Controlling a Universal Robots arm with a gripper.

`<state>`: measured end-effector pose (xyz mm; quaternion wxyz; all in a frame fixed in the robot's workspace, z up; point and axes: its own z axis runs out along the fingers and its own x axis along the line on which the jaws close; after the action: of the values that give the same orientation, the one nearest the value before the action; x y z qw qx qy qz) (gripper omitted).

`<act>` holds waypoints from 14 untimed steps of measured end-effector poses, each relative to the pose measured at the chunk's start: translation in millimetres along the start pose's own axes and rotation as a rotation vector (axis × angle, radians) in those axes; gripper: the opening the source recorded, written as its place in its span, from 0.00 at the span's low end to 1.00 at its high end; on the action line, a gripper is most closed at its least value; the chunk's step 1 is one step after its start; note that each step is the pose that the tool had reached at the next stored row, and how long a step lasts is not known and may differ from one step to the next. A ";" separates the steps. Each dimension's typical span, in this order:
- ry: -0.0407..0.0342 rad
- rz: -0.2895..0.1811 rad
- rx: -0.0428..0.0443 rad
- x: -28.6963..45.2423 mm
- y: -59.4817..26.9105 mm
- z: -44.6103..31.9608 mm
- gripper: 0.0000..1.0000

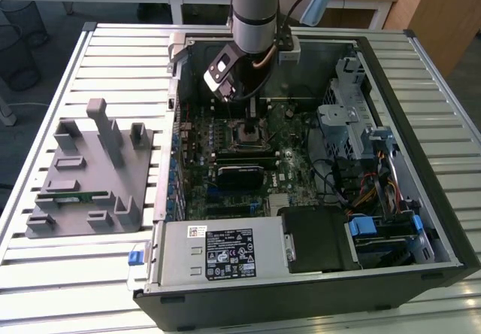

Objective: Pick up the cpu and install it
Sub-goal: 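Place the cpu into insertion slot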

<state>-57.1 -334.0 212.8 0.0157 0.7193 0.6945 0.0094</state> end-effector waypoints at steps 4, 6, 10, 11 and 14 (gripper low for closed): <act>-0.0055 0.000 -0.0001 0.0 0.1 -1.5 0.12; -0.0075 0.000 -0.0003 0.0 0.1 -2.0 0.11; -0.0097 0.000 -0.0003 -0.1 0.1 -3.1 0.11; -0.0099 0.000 -0.0002 -0.1 0.1 -3.5 0.11; -0.0108 0.000 -0.0004 -0.1 0.2 -5.3 0.11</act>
<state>-57.1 -334.0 218.2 0.0196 0.7192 0.6945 0.0056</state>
